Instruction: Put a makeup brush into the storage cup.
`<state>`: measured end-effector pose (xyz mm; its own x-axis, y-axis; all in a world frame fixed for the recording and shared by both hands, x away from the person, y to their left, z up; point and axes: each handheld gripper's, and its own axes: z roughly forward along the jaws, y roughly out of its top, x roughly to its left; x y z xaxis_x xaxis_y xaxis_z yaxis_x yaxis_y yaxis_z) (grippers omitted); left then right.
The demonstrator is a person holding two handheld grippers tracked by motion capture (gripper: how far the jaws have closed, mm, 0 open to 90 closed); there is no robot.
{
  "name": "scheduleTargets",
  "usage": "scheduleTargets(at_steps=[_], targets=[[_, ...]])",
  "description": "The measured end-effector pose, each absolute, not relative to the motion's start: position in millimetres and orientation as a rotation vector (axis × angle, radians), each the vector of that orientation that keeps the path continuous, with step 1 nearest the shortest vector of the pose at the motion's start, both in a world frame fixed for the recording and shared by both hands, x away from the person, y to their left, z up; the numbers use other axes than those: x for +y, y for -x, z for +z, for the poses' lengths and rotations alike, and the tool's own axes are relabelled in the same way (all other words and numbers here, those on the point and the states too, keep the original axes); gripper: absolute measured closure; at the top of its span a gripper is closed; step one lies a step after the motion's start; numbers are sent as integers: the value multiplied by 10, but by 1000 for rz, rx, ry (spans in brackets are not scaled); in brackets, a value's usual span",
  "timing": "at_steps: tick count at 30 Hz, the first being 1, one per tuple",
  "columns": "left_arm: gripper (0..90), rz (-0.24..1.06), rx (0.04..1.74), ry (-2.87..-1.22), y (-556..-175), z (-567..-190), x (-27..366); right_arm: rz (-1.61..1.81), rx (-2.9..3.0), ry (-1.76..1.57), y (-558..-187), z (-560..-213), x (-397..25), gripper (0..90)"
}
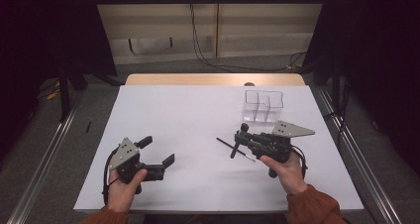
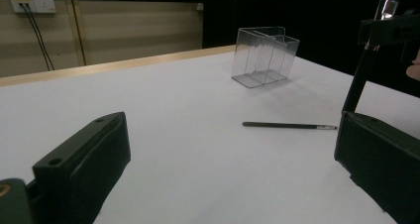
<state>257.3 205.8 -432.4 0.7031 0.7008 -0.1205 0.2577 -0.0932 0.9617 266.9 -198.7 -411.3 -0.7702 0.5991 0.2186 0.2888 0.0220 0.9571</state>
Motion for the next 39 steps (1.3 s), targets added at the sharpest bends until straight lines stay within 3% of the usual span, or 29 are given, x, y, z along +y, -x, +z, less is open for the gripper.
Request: scheduleTargets(at_steps=[25, 39], targets=[[41, 518, 866, -1651, -2372, -4373, 2516, 1732, 1985, -972, -2685, -4062, -2315, 806], [45, 531, 874, -1666, -2371, -4379, 2541, 1687, 1944, -1011, -2832, -3952, -2500, 806]])
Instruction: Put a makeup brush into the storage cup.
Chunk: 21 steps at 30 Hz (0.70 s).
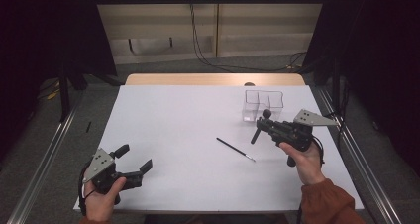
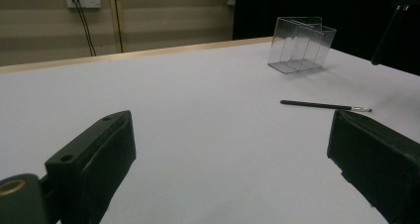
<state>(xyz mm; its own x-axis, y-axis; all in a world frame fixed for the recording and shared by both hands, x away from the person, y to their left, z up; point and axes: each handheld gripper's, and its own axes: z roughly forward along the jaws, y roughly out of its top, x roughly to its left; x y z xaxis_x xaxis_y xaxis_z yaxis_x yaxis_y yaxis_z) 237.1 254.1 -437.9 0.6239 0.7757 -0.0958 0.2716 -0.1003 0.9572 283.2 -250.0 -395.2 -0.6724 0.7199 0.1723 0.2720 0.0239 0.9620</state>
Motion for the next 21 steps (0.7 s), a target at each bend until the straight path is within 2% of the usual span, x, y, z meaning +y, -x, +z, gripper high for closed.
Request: scheduleTargets(at_steps=[21], targets=[[25, 522, 857, -1654, -2350, -4374, 2565, 1618, 1806, -1040, -3092, -3631, -2906, 806]])
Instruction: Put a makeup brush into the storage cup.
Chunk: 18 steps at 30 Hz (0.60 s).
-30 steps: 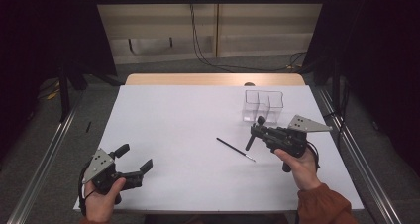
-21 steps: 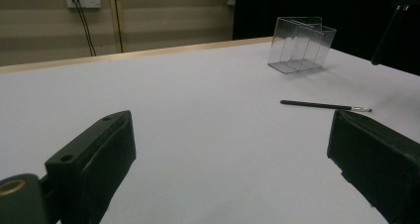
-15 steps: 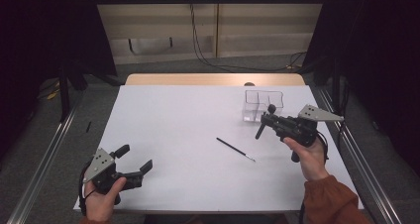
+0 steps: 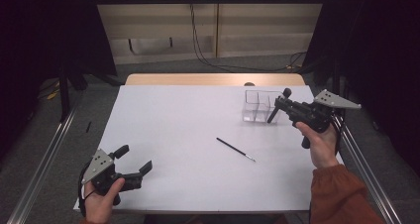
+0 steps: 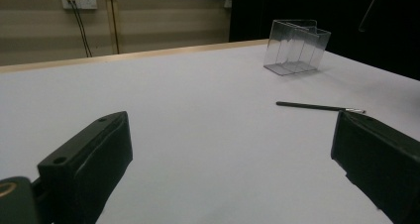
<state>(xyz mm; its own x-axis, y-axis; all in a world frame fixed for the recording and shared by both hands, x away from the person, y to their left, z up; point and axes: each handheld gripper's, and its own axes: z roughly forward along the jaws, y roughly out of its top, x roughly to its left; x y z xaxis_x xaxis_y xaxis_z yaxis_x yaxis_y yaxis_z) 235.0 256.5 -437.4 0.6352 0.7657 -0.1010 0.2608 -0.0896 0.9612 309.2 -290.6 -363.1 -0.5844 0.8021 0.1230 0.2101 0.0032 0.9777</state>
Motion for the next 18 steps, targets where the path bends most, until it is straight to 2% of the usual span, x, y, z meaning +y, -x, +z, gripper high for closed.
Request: scheduleTargets(at_steps=[18], targets=[[33, 539, 818, -1693, -2316, -4359, 2537, 1528, 1724, -1132, -3476, -3488, -3140, 806]])
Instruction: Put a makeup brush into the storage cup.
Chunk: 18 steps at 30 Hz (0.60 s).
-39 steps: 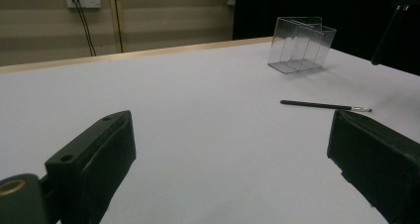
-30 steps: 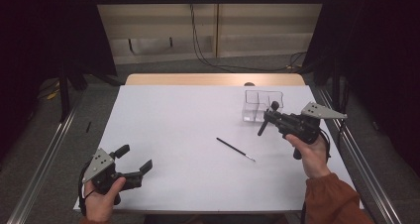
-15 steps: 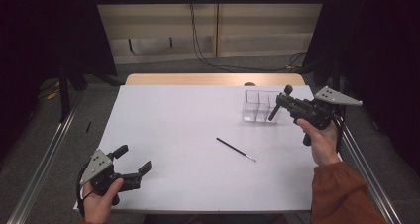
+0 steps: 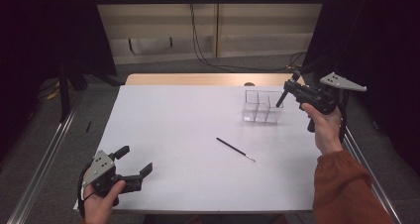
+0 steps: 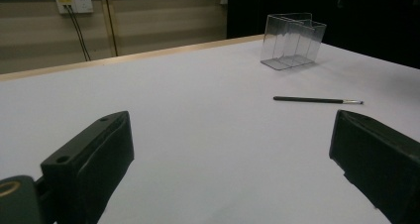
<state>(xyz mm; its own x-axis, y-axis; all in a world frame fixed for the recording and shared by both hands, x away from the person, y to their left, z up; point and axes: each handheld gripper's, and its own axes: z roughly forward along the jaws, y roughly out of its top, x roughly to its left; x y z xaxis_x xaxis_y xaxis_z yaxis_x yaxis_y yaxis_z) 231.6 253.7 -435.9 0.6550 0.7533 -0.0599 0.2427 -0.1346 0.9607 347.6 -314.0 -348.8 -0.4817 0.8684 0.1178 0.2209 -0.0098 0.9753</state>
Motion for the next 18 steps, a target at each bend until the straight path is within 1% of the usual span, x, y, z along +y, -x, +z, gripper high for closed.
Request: scheduleTargets(at_steps=[10, 18], targets=[[34, 539, 823, -1694, -2317, -4362, 2537, 1418, 1711, -1189, -3798, -3526, -3142, 805], [35, 542, 829, -1695, -2315, -4364, 2540, 1391, 1749, -1204, -3874, -3623, -3106, 805]])
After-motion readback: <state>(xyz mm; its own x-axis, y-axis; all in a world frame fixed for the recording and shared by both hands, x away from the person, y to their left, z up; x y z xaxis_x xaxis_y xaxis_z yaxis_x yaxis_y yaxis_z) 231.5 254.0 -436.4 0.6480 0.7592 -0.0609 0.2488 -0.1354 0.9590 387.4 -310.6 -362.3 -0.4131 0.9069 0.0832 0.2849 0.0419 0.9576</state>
